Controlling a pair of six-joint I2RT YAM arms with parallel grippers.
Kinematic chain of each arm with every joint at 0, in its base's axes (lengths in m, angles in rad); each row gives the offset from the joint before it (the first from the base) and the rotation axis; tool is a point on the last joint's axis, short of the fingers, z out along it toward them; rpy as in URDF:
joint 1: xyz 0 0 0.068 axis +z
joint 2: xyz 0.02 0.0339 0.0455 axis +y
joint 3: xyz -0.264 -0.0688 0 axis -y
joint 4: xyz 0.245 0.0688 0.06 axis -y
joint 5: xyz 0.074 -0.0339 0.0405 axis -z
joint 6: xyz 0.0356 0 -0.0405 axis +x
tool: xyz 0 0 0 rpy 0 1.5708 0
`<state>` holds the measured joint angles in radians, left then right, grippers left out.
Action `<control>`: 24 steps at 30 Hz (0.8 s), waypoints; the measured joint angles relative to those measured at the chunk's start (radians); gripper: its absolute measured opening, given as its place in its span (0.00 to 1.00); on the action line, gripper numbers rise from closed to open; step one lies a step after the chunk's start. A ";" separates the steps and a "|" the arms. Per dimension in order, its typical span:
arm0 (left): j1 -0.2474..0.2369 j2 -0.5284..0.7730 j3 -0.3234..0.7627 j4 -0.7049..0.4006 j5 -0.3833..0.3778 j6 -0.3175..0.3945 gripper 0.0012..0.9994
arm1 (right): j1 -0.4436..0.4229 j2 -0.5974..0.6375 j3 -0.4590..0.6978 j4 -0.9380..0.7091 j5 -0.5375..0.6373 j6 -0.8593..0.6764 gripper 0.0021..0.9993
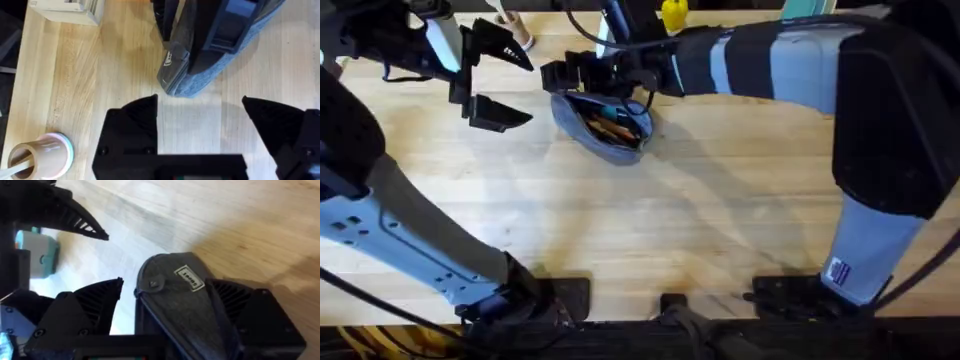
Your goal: Unzip the bag, pick up the pens from the table one at a time and place them inside, then zip the bag closed.
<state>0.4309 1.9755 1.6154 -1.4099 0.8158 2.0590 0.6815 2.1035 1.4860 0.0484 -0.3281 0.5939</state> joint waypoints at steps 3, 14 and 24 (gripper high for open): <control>0.000 0.000 0.000 -0.001 0.000 0.000 0.99 | 0.000 0.000 0.000 0.026 -0.042 0.008 1.00; 0.000 0.000 0.000 -0.005 0.000 0.000 0.99 | 0.003 0.000 0.000 0.062 -0.092 0.028 0.76; 0.000 0.000 0.000 -0.004 0.000 0.000 0.99 | 0.003 0.000 0.000 0.062 -0.083 0.032 0.44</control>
<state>0.4309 1.9755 1.6154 -1.4143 0.8158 2.0590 0.6842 2.1033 1.4860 0.1104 -0.4114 0.6264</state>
